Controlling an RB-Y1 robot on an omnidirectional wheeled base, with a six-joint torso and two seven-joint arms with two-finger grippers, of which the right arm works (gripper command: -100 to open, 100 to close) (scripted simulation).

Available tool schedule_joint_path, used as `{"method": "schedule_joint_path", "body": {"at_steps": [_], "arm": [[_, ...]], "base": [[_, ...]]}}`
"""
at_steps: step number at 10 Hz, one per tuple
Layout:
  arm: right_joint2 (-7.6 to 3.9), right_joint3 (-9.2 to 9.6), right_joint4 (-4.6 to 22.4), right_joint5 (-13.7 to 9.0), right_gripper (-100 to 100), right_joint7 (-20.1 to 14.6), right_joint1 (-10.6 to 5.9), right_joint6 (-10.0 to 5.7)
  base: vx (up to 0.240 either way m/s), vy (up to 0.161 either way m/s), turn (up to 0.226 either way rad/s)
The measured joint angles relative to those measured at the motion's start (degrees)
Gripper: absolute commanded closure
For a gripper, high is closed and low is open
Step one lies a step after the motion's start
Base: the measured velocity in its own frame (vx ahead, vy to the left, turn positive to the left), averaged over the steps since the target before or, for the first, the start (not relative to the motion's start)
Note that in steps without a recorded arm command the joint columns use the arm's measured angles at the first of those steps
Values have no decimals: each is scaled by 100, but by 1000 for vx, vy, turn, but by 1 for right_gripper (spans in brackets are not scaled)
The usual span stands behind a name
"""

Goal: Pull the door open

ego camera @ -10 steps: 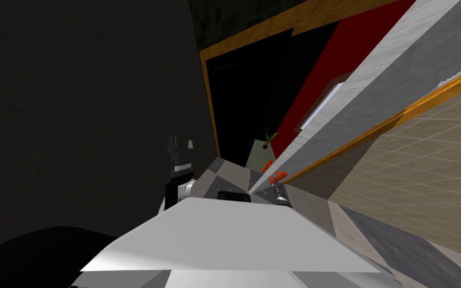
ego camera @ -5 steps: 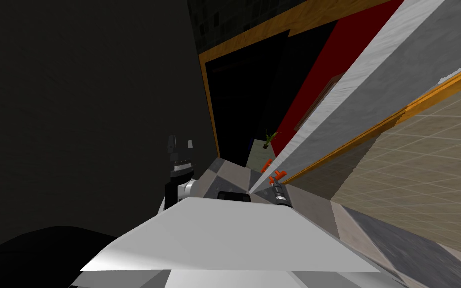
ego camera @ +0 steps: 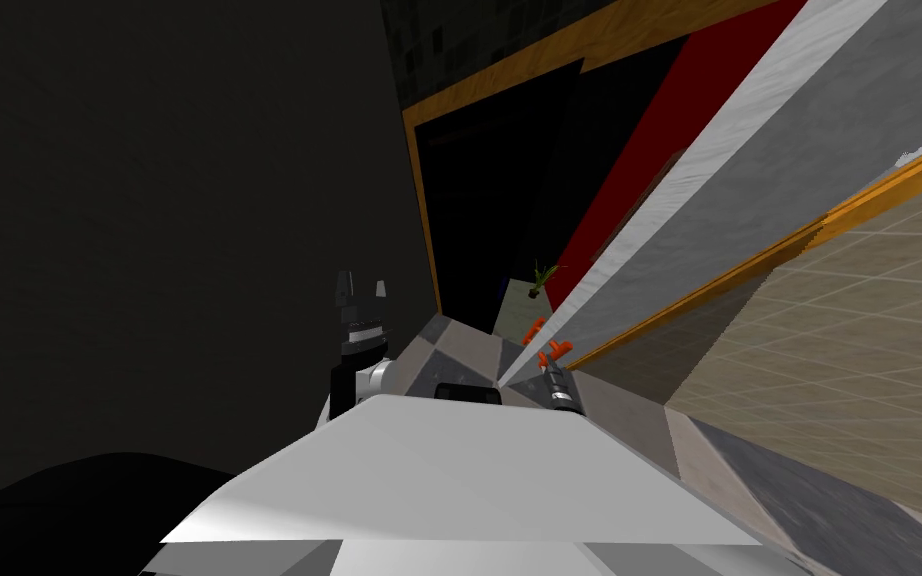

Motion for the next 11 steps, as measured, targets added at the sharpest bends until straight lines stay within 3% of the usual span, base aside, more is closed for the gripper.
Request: {"method": "schedule_joint_path", "body": {"at_steps": [4,7,10,11], "arm": [[-4,130,8,-145,100,-547,-133,-183],[-70,231,-85,-241,100,-954,-116,-212],[-59,323,-315,-304,100,-1258,-34,-146],[-58,331,-104,-308,100,-1283,-151,-243]], "base": [[-52,-46,78],[-64,-47,77],[-41,-38,34],[-37,-16,76]]}}
